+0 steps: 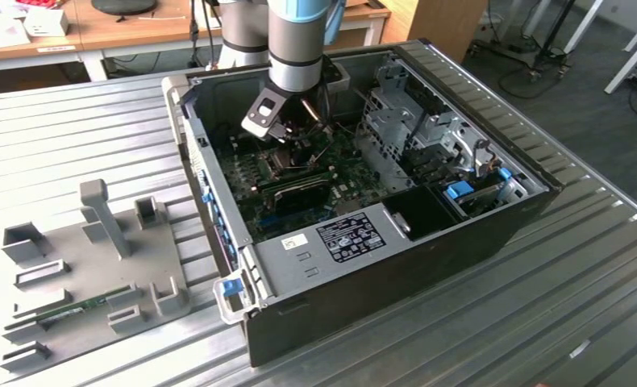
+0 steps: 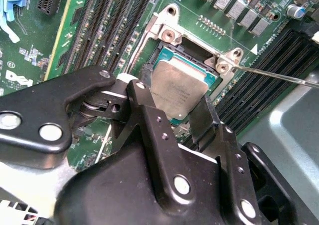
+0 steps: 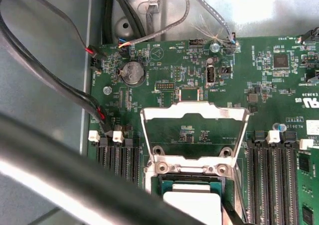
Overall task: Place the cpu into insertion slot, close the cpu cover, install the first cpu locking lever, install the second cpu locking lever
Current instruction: 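Place the cpu into insertion slot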
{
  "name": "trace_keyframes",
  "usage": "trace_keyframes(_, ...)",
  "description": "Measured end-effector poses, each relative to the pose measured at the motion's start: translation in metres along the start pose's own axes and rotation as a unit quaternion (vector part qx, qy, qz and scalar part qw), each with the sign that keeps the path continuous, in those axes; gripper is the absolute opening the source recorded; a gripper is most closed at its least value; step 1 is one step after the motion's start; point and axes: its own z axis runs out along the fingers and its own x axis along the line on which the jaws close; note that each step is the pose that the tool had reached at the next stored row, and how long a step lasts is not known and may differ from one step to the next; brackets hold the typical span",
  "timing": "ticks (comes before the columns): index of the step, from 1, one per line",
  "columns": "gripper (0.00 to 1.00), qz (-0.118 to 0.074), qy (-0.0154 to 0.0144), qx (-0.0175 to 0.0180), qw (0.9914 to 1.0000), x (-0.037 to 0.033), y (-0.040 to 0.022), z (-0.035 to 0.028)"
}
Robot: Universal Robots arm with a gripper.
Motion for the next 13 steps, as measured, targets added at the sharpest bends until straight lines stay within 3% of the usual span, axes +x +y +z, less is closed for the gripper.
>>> trace_keyframes(13, 0.54, 0.000, -0.0002, 0.0001, 1.00000, -0.0001, -0.0001, 0.0018)
